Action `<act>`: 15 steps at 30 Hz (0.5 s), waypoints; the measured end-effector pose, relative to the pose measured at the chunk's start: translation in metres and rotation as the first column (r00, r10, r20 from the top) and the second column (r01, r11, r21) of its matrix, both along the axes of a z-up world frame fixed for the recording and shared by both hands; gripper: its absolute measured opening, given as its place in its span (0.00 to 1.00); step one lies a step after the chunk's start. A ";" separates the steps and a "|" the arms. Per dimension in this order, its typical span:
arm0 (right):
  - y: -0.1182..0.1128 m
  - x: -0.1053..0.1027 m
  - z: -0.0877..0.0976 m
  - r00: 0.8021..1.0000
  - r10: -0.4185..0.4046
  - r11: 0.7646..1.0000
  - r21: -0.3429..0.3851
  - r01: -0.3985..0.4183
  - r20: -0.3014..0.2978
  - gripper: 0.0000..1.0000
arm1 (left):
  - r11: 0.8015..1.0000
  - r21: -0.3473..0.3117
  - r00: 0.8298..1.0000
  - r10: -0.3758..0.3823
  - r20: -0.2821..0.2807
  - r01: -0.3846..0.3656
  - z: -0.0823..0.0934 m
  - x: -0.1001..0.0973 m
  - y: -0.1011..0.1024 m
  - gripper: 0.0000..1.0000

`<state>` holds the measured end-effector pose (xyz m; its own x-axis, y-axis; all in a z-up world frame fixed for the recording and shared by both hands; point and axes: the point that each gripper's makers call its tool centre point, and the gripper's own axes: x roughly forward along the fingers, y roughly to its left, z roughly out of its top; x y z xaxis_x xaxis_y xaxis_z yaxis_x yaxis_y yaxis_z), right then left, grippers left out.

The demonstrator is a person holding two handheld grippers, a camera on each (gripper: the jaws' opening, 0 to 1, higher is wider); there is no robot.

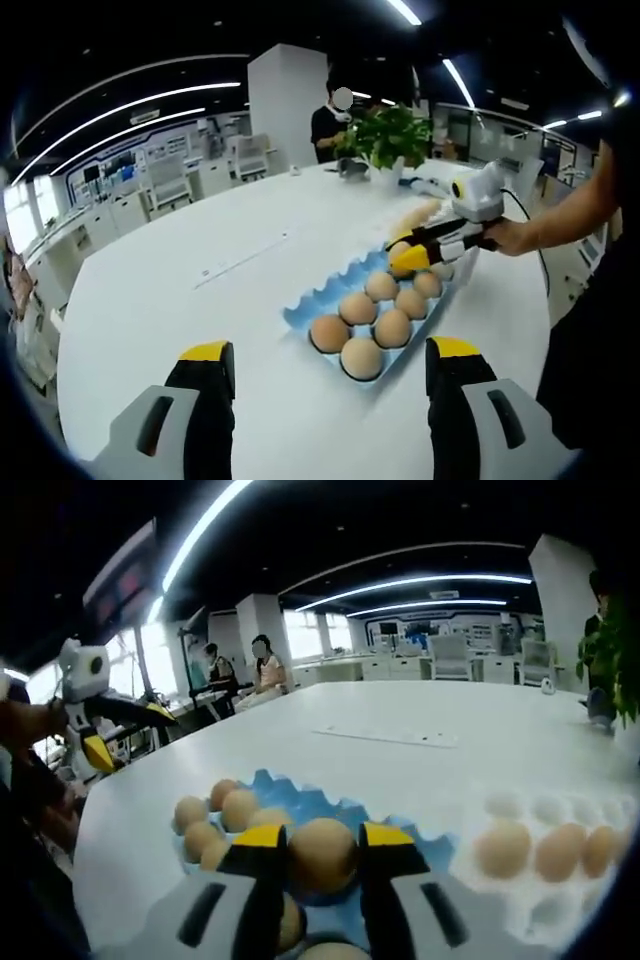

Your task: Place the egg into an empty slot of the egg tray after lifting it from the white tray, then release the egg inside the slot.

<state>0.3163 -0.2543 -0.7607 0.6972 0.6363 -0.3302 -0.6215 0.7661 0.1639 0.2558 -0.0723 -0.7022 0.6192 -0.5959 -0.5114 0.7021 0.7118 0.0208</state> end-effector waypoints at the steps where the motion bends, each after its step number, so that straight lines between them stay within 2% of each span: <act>1: 0.000 0.000 -0.003 1.000 0.004 1.000 -0.001 -0.004 -0.011 0.28 | 1.000 0.000 1.000 0.001 0.000 -0.001 0.000 0.000 0.000 0.79; 3: 0.000 -0.001 -0.006 1.000 0.009 1.000 0.001 -0.009 -0.027 0.28 | 1.000 0.004 1.000 0.007 0.000 -0.007 0.000 0.001 0.002 0.79; 4: 0.002 -0.004 -0.011 0.997 0.021 0.999 0.027 -0.019 -0.072 0.28 | 1.000 0.004 1.000 0.010 0.001 -0.010 0.001 0.000 0.000 0.79; 5: 0.001 0.001 -0.005 1.000 0.012 0.999 0.032 -0.012 -0.021 0.28 | 1.000 -0.002 1.000 0.012 0.002 -0.012 0.002 0.000 -0.002 0.79; 6: 0.001 -0.004 -0.009 0.999 0.016 1.000 0.021 -0.015 -0.049 0.28 | 1.000 -0.003 1.000 0.012 0.002 -0.012 0.002 0.000 -0.002 0.79; 7: 0.002 -0.004 -0.007 0.998 0.028 0.999 0.032 -0.027 -0.052 0.28 | 1.000 0.001 1.000 0.012 0.004 -0.012 0.002 0.000 -0.001 0.79; 15: 0.003 -0.005 -0.007 0.999 0.033 0.999 0.022 -0.032 -0.038 0.28 | 1.000 0.000 1.000 0.004 0.004 -0.004 0.002 0.000 -0.003 0.79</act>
